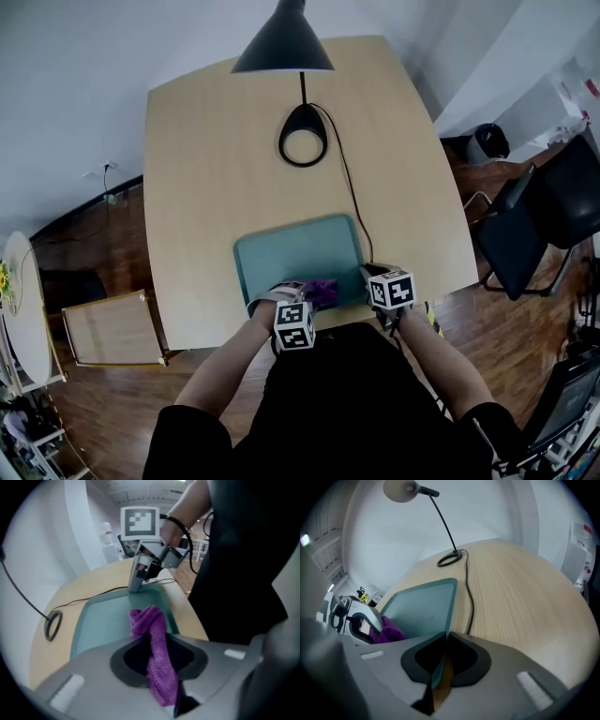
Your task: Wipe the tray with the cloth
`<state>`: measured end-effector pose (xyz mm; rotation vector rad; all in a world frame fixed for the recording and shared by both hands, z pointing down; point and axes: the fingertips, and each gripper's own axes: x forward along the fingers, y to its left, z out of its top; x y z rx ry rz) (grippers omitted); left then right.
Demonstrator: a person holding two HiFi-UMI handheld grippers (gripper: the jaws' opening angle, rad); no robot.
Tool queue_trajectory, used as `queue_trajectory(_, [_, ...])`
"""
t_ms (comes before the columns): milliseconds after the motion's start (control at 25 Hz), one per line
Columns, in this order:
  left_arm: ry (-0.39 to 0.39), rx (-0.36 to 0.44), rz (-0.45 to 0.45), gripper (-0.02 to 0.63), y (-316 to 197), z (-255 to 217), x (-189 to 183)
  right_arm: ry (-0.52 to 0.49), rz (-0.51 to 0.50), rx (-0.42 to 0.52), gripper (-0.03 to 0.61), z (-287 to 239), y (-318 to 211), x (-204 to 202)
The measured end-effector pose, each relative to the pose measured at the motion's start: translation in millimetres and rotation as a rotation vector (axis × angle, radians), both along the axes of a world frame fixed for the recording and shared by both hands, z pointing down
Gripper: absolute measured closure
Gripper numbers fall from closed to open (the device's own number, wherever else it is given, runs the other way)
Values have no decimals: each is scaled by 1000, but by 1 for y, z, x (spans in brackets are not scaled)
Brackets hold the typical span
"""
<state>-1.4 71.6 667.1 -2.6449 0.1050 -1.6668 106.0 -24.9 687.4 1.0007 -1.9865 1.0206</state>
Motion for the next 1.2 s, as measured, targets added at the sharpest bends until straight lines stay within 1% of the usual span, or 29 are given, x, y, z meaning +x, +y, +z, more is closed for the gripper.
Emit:
queue_trajectory(80, [7, -40, 14, 502, 15, 0, 2, 7, -2, -1, 552, 1, -1, 3])
queue_trajectory(280, [22, -116, -48, 502, 17, -2, -1, 17, 6, -8, 552, 1, -3, 3])
queue_trajectory(360, [26, -127, -55, 502, 15, -3, -3, 21, 7, -7, 552, 0, -4, 1])
queue_trajectory(520, [41, -77, -77, 502, -7, -11, -12, 16, 8, 8, 552, -3, -6, -2])
queue_trajectory(640, [24, -6, -135, 502, -50, -16, -37, 19, 11, 14, 552, -3, -5, -3])
queue_trajectory(760, [-39, 69, -207, 502, -106, -21, -74, 18, 14, 10, 552, -2, -3, -5])
queue_trajectory(880, [-128, 115, -234, 502, -149, -21, -103, 17, 17, 13, 552, -1, -2, -5])
queue_trajectory(920, [-146, 115, -239, 502, -157, -19, -110, 18, 17, 18, 552, -2, -3, -6])
queue_trajectory(1000, [-157, 83, -257, 502, -164, -12, -117, 18, 18, 23, 552, -4, -3, -5])
queue_trajectory(1120, [-116, 18, -300, 502, -153, -2, -113, 15, 23, 24, 552, -5, -3, -4])
queue_trajectory(1200, [-75, 14, -340, 502, -143, 0, -109, 14, 25, 24, 552, -4, -3, -4])
